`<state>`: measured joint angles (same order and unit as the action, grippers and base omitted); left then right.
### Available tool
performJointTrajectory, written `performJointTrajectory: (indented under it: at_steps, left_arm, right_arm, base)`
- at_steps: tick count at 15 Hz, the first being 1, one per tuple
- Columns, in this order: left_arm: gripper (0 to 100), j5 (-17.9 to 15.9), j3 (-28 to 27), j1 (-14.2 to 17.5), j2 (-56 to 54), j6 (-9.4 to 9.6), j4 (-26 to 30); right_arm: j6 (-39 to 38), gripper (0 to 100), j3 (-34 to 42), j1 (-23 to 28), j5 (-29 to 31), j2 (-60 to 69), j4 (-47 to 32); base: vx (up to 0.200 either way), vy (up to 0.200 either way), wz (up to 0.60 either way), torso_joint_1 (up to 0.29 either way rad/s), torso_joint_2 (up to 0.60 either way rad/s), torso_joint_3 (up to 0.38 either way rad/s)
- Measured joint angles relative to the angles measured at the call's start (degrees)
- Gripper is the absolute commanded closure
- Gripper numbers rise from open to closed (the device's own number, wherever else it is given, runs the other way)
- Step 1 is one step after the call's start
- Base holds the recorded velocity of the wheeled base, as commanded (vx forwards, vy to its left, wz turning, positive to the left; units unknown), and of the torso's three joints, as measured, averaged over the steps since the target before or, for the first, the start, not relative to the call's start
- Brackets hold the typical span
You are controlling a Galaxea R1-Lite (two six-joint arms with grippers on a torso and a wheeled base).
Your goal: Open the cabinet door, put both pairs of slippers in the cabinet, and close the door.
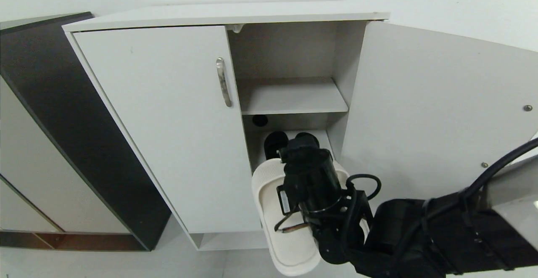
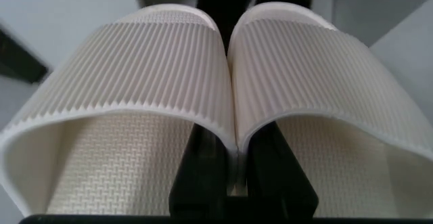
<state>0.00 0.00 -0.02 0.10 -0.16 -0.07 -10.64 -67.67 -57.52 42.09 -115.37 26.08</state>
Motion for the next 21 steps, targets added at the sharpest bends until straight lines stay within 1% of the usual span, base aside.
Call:
performJointTrajectory:
  at_steps: [2,3,4,6,12,21]
  left_arm:
    - [100,0.0,0.0,0.0,0.0,0.00,0.0]
    - [100,0.0,0.0,0.0,0.0,0.00,0.0]
    - [100,0.0,0.0,0.0,0.0,0.00,0.0]
    - [100,0.0,0.0,0.0,0.0,0.05,0.0]
    - [100,0.0,0.0,0.0,0.0,0.09,0.0]
    - [100,0.0,0.0,0.0,0.0,0.09,0.0]
  right_arm:
    - [-2.3,100,-8.7,-0.1,3.8,0.7,-9.3]
    - [-3.2,100,-12.5,-0.1,5.9,0.9,-12.6]
    - [-3.6,100,-15.6,-0.1,7.9,1.1,-14.4]
    - [-3.5,100,-19.0,0.0,8.9,1.1,-15.0]
    - [-3.1,100,-21.0,0.5,9.2,1.0,-15.3]
    - [-1.8,100,-22.4,0.6,9.1,0.4,-15.1]
  base:
    - [0.000,0.000,0.00,0.000,0.00,0.000]
    - [0.000,0.000,0.00,0.000,0.00,0.000]
    - [0.000,0.000,0.00,0.000,0.00,0.000]
    - [0.000,0.000,0.00,0.000,0.00,0.000]
    - [0.000,0.000,0.00,0.000,0.00,0.000]
    - [0.200,0.000,0.00,0.003,0.00,0.003]
